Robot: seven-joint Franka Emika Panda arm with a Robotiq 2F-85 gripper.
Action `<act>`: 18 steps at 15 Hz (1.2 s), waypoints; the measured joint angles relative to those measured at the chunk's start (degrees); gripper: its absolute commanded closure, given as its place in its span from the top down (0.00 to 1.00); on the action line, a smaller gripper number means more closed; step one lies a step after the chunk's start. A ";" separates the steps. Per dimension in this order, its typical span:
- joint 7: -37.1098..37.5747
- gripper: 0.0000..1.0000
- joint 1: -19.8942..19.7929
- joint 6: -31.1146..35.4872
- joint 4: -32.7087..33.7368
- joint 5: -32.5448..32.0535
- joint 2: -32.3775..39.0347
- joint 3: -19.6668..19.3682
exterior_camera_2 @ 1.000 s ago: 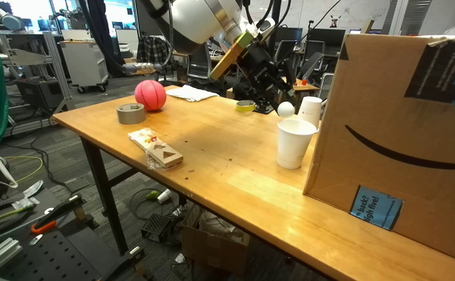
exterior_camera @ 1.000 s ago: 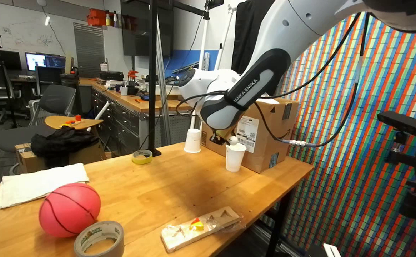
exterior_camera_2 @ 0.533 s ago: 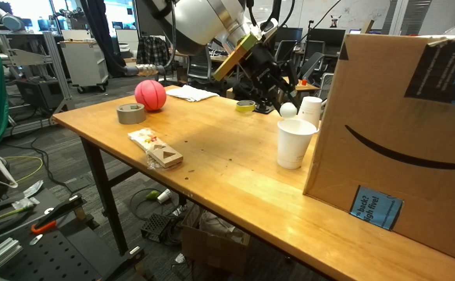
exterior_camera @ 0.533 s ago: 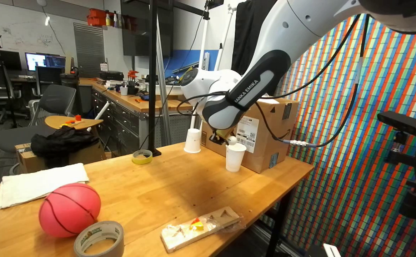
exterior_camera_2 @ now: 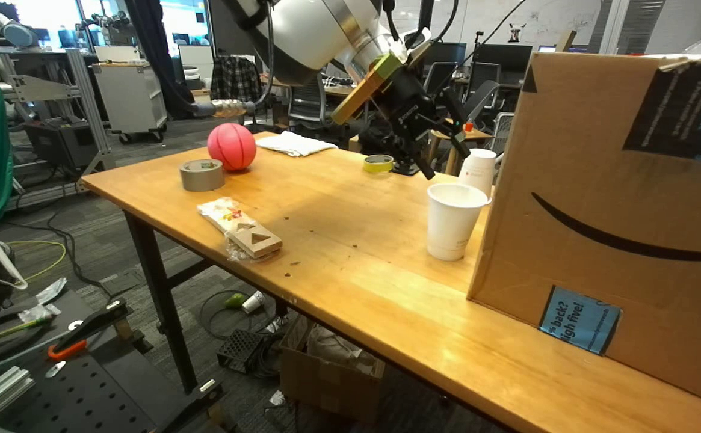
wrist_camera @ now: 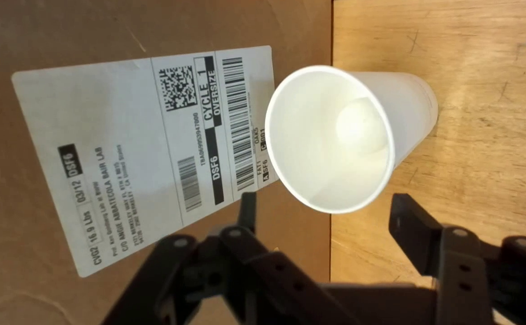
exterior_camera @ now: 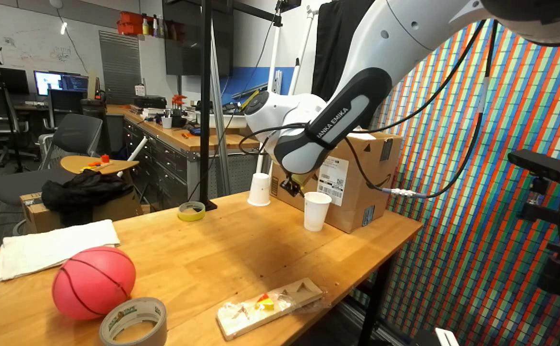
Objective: Put the white ball in the cup, then put the basketball on the tape
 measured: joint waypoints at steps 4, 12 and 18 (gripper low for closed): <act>0.00 1.00 -0.09 0.37 -0.03 0.02 -0.06 -0.01; -0.67 1.00 0.80 4.67 -3.00 11.40 -3.26 3.62; -9.97 1.00 4.41 7.69 -9.22 34.98 -10.79 8.94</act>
